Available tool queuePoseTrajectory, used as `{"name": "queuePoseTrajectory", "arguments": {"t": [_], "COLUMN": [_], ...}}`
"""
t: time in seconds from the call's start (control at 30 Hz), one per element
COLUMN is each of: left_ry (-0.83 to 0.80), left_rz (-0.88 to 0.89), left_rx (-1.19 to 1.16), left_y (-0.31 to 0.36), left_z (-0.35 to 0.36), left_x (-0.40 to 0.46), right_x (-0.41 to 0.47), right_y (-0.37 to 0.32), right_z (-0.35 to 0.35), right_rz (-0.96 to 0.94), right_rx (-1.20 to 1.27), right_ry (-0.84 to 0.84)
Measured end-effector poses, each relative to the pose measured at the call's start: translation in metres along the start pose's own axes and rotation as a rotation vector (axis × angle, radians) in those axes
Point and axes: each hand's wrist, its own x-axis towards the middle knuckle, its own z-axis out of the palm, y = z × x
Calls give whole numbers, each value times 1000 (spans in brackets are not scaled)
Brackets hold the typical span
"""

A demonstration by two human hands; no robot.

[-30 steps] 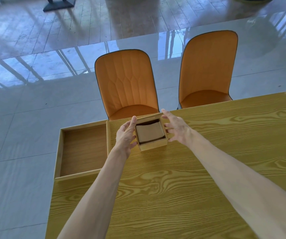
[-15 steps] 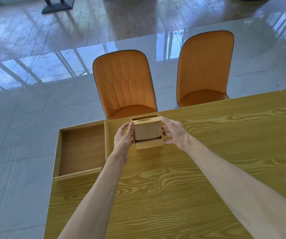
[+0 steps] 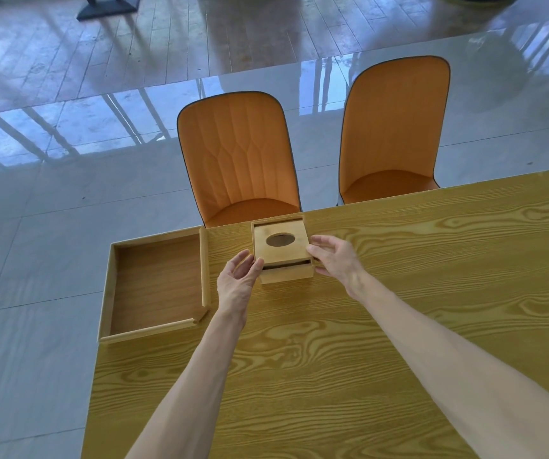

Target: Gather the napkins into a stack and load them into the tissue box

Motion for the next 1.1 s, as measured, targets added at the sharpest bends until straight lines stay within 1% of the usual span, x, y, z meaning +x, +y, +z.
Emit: {"name": "queuePoseTrajectory", "arguments": {"t": [0.2,0.43,0.6,0.7,0.77,0.83,0.93,1.0,1.1], "left_ry": [58,119,129,124,111,61,-76,-158,-215], "left_rz": [0,-1,-23,-28,-20,-17,-33,-7,90], "left_rx": [9,20,28,58,180,398,771,997,1169], "left_y": [-3,-3,-3,-2,-1,6,28,45,76], "left_z": [2,4,4,5,3,1,-3,-3,2], "left_x": [1,4,6,7,11,15,13,6,-6], "right_x": [4,7,6,3,-1,-5,-15,-22,-35], "right_y": [10,18,17,13,7,-1,-22,-36,-65], "right_z": [3,7,9,12,13,11,8,6,0], "right_rz": [-71,-86,-99,-123,-137,-146,-105,-66,-59], "right_rx": [-67,-104,-145,-232,-348,-513,-718,-839,-969], "right_ry": [70,125,160,182,165,127,21,-80,-164]}}
